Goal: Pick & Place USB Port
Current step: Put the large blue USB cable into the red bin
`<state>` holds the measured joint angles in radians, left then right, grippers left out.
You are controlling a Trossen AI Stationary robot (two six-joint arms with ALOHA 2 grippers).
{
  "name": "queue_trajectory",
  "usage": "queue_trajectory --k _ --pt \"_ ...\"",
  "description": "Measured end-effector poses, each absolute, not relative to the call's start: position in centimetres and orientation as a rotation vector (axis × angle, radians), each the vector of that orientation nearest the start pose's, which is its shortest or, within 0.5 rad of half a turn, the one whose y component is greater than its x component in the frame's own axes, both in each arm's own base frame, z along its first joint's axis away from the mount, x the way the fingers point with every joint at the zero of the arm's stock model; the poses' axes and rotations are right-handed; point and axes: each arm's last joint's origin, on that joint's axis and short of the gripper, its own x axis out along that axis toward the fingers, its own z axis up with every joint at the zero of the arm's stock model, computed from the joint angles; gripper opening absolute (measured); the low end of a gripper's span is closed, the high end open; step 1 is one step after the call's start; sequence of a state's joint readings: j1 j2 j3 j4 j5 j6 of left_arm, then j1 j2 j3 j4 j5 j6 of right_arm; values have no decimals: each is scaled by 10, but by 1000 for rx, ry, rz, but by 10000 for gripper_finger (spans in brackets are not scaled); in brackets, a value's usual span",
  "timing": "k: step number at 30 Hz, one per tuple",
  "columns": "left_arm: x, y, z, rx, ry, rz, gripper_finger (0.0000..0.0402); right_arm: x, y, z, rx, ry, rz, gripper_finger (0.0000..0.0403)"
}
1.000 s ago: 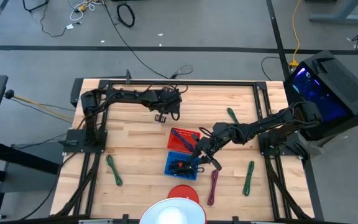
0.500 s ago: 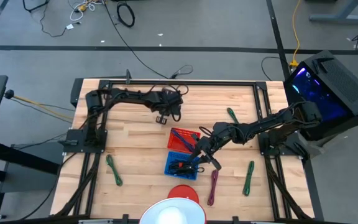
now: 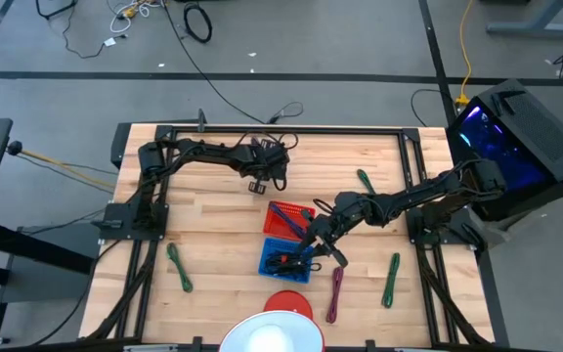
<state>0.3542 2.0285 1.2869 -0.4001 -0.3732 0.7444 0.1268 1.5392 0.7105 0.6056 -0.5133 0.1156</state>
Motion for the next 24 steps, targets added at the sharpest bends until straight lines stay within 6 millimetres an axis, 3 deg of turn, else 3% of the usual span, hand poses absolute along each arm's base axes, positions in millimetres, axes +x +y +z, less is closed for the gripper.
queue_trajectory --k 11,19,21,24 --pt "371 154 135 638 1302 207 99 308 52 207 154 259 619 102" --pt "373 162 123 568 1281 214 96 308 52 207 156 260 619 102" --pt "374 163 122 574 1281 236 80 308 52 207 156 260 618 102" --pt "373 163 121 546 1289 266 21 308 52 207 156 260 618 102"
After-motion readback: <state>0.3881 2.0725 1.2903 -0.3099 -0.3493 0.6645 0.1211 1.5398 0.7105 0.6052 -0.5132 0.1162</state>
